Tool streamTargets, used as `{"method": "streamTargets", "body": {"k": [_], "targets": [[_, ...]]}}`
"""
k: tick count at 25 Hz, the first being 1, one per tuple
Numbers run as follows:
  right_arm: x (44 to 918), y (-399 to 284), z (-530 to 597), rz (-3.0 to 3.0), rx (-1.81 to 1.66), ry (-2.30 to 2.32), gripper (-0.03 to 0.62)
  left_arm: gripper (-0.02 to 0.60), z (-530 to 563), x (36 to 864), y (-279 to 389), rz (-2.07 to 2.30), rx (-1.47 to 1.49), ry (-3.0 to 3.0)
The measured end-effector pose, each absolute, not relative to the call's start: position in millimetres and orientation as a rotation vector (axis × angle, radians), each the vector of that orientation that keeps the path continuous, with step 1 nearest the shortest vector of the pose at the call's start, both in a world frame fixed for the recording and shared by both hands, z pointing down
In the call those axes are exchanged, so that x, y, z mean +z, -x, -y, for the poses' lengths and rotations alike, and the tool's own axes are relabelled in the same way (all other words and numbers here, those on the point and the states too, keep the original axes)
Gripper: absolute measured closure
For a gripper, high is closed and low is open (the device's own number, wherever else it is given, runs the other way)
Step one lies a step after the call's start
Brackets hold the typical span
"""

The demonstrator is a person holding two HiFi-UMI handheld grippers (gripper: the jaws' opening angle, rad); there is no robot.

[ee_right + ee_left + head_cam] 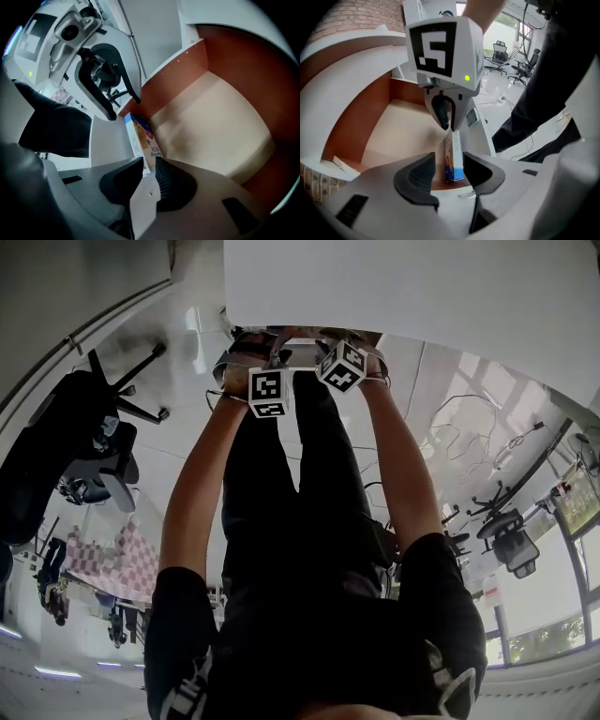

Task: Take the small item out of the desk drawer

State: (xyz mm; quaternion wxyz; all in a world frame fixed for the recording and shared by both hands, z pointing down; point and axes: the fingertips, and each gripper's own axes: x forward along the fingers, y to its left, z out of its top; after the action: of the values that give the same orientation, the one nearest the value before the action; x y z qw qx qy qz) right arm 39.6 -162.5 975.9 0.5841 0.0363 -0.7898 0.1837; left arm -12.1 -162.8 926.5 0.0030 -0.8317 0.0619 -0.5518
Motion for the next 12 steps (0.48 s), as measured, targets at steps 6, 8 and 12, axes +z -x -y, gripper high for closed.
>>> {"method": "streamTargets", "body": {"k": [6,8,12], "targets": [[973.5,-41.3,170.5,1.862,0.458,-0.127,0.496,0.377,166.4,944.3,3.5,-0.139,-1.800,2.549],[973.3,-41.2,169.8,1.868,0.483,-0.132,0.490,0.376,165.4,949.5,0.4,-0.083,-1.812,2.500],[970.7,-43.0,172.9,1.882,0.525,-0.184,0.490,0.367,161.2,957.6,-10.7,-0.017,-1.819,2.463]]}}
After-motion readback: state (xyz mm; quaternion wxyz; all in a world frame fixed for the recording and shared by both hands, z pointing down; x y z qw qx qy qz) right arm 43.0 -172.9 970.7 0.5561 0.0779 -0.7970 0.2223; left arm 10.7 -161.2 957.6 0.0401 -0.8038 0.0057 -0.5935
